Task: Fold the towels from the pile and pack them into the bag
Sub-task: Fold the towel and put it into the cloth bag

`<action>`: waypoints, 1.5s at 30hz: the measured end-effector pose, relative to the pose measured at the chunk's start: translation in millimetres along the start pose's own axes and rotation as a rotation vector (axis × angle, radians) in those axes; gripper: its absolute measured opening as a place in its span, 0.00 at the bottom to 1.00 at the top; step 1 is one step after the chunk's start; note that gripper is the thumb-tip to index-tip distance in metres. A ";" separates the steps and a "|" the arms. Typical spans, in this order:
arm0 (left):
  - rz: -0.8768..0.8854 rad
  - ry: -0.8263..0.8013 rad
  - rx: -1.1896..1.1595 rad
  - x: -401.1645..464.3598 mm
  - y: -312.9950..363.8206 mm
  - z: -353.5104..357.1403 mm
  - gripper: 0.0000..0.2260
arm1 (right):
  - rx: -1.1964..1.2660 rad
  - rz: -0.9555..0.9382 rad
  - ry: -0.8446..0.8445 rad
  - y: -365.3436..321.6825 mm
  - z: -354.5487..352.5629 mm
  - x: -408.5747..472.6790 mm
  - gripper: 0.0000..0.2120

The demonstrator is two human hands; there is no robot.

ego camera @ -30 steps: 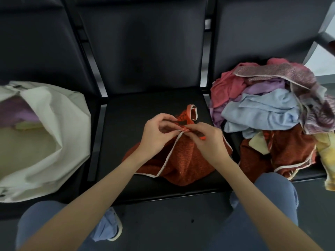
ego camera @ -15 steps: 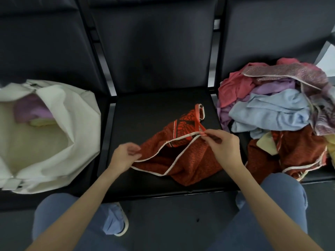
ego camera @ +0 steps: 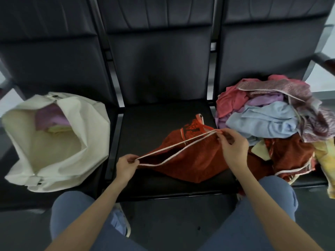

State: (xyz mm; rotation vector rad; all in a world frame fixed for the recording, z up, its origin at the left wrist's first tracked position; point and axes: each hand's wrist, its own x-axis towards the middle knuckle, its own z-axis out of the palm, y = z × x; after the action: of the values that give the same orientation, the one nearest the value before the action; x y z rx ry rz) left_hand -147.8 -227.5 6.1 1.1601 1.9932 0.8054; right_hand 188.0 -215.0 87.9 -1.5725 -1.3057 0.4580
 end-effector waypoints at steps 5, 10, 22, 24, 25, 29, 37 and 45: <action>0.004 0.046 -0.134 -5.6 70.6 -43.0 0.06 | 0.030 -0.090 0.178 -28.5 -24.7 21.1 0.07; 0.042 0.115 -0.305 -24.5 157.3 -84.0 0.07 | 0.149 -0.113 0.393 -69.6 -48.2 42.6 0.07; 0.298 0.182 -0.475 -89.5 275.0 -175.6 0.05 | 0.166 -0.156 0.339 -120.4 -100.0 59.9 0.06; 0.297 0.137 -0.388 -86.5 272.1 -184.7 0.04 | 0.148 -0.116 0.236 -121.7 -104.8 60.5 0.04; 0.288 0.117 -0.343 -81.9 269.8 -187.9 0.04 | 0.130 -0.110 0.190 -121.8 -105.1 61.6 0.04; 0.278 0.057 -0.151 -47.8 259.4 -194.8 0.07 | 0.188 -0.054 -0.039 -121.4 -90.7 75.3 0.06; 0.494 0.217 -0.020 12.0 251.8 -180.6 0.12 | 0.277 -0.089 -0.078 -121.0 -47.8 116.8 0.10; 0.524 0.200 -0.017 19.5 190.6 -153.9 0.13 | 0.205 -0.235 -0.072 -90.0 -40.8 71.1 0.12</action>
State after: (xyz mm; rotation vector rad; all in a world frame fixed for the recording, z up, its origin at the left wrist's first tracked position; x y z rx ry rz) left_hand -188.3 -157.9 238.3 1.6805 1.8466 1.2358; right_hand 198.6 -177.2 203.2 -1.2267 -1.4307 0.4870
